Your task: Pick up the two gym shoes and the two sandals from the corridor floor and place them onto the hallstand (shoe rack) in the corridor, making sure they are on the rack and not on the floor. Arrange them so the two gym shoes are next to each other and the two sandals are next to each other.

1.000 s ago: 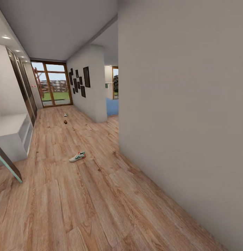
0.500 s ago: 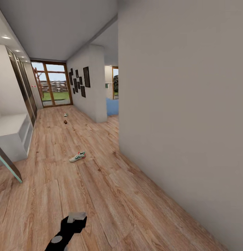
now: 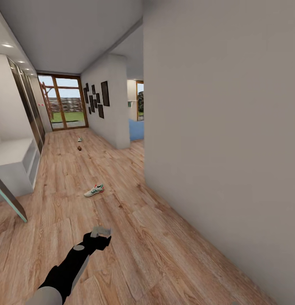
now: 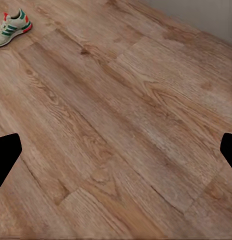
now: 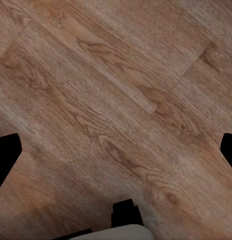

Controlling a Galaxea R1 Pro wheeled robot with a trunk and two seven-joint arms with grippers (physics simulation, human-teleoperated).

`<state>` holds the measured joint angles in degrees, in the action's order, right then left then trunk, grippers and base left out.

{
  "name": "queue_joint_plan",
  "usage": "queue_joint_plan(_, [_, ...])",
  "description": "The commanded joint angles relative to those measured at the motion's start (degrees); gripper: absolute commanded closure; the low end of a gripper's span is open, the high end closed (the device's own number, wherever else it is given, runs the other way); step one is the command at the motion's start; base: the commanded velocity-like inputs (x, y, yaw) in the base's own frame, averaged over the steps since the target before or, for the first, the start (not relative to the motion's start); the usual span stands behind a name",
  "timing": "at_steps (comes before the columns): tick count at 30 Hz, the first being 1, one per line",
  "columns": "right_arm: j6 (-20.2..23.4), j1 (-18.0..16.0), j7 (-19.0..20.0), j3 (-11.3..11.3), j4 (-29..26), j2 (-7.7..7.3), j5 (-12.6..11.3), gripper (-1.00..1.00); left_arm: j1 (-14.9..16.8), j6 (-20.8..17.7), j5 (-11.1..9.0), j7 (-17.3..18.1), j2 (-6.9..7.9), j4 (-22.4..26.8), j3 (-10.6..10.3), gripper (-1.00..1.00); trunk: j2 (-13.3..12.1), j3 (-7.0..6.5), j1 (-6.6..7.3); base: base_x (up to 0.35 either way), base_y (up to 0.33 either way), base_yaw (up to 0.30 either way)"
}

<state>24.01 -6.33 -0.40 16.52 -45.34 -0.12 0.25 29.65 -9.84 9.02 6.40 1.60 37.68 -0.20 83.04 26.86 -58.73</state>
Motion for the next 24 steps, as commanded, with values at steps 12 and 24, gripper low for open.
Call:
queue_joint_plan(12, [1.6,-0.4,-0.1,-4.8,-3.0,0.00,0.1,-1.00,0.1,-0.4,2.6,0.7,0.27,-3.5,-0.2,-1.00,0.0,0.06,0.00,0.000,0.000,0.000])
queue_joint_plan(24, [11.0,-0.4,0.0,-5.5,-8.1,-0.16,-0.1,-1.00,0.1,-0.4,5.4,0.7,0.15,-3.4,-0.8,-1.00,0.0,0.09,0.00,0.000,0.000,0.000])
